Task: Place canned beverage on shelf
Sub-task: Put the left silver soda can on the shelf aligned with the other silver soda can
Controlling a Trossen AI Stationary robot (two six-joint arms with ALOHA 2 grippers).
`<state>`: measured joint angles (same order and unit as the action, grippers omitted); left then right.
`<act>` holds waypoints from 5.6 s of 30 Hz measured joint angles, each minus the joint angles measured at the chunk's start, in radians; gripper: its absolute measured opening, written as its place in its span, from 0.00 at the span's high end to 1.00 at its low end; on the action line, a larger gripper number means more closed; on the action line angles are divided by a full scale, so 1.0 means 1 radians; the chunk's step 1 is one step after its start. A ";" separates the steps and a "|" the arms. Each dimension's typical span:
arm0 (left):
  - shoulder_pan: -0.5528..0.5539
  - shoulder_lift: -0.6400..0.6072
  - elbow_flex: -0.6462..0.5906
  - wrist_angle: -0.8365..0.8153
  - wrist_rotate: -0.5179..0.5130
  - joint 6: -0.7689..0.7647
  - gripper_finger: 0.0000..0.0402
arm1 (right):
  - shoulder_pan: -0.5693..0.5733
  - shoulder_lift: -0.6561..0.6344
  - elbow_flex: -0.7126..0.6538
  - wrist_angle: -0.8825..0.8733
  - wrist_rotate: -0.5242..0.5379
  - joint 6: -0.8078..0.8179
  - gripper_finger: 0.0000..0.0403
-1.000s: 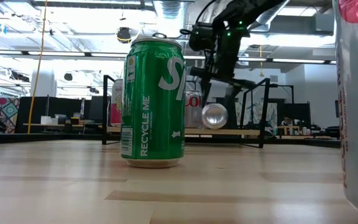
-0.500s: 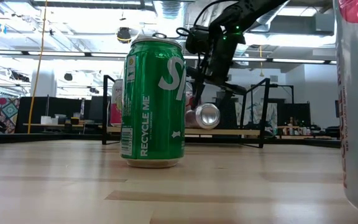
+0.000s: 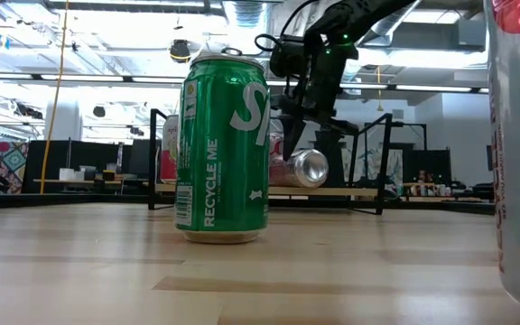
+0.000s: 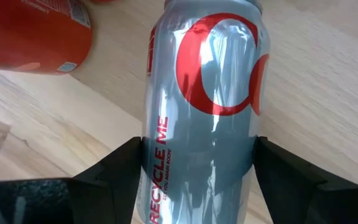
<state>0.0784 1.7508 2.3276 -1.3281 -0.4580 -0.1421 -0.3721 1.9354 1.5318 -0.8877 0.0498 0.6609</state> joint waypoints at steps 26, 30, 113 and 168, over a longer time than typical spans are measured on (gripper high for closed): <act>0.000 -0.085 0.000 -0.005 -0.103 -0.009 0.15 | 0.108 -0.147 -0.102 0.059 0.203 0.012 0.71; 0.000 -0.084 0.000 -0.009 -0.104 -0.008 0.15 | 0.111 -0.168 -0.093 0.035 0.150 -0.057 0.69; 0.176 -0.128 -0.009 0.527 0.567 0.240 0.15 | 0.477 -0.561 0.014 0.720 0.490 -0.741 0.34; 0.175 0.005 -0.010 0.545 0.712 0.186 0.26 | 0.396 -0.577 0.015 0.517 0.437 -0.806 0.22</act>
<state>0.2538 1.7557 2.3177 -0.7833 0.2539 0.0442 0.0242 1.3585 1.5468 -0.3705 0.4872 -0.1447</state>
